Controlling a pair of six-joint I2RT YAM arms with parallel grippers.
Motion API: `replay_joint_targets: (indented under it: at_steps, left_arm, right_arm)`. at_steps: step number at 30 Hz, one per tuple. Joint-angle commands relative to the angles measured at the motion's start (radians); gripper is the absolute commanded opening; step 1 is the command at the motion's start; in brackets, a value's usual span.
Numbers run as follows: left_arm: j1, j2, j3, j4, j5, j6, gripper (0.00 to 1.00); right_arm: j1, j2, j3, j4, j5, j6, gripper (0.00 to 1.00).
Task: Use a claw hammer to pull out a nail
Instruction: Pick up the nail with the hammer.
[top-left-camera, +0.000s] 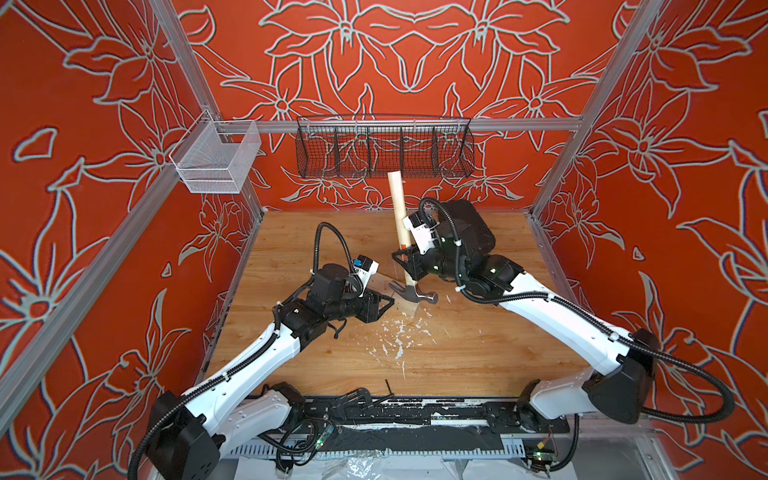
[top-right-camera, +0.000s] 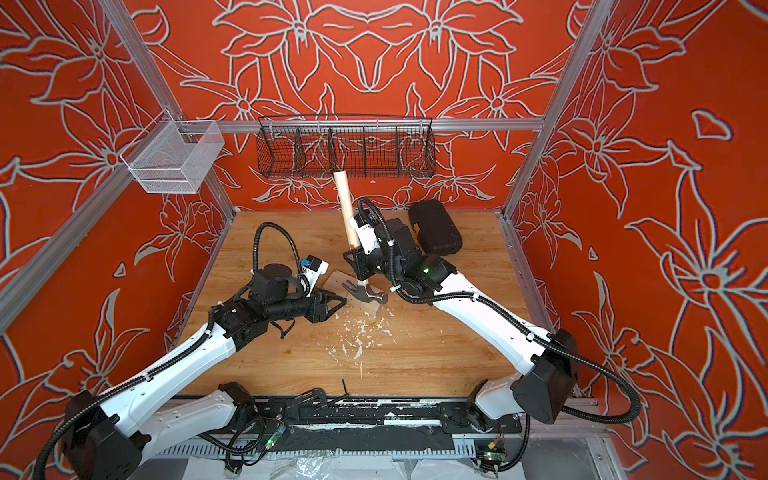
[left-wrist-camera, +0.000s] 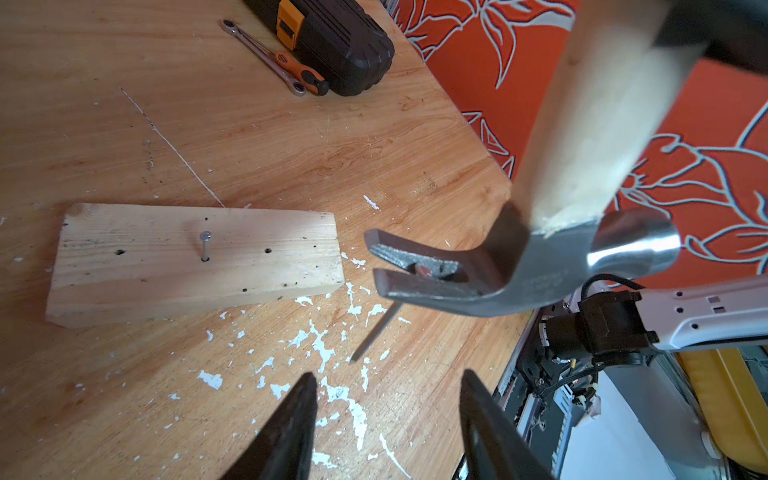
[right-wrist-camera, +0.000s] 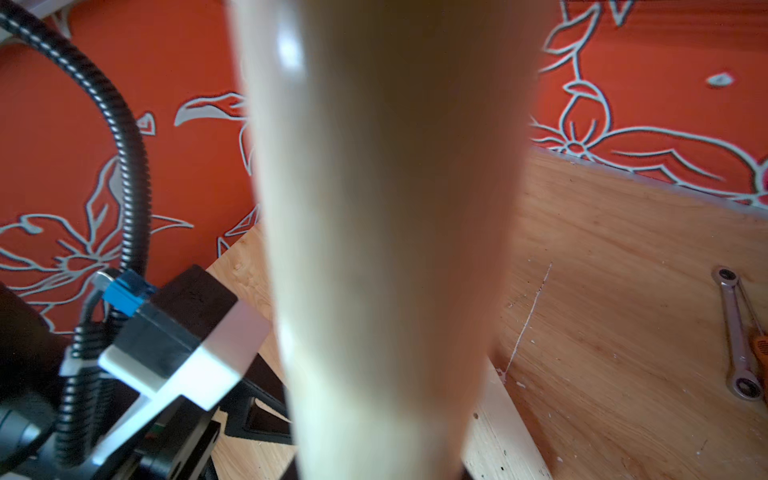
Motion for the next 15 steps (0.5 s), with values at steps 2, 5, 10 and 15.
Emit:
replay_joint_targets:
  at_steps: [2, 5, 10, 15]
  left_arm:
    - [-0.024, -0.007, 0.020, 0.025, -0.017, 0.042, 0.55]
    - [-0.039, -0.004, 0.030, 0.033, -0.017, 0.049, 0.55]
    - [-0.058, 0.016, 0.059, 0.029, -0.030, 0.067, 0.55]
    - [-0.078, 0.037, 0.083, 0.011, -0.049, 0.090, 0.52]
  right_arm:
    - [0.008, -0.017, 0.072, 0.062, -0.049, 0.032, 0.00]
    - [0.010, -0.016, 0.082, 0.057, -0.055, 0.032, 0.00]
    - [0.017, -0.011, 0.092, 0.053, -0.064, 0.034, 0.00]
    - [0.022, -0.012, 0.101, 0.045, -0.060, 0.032, 0.00]
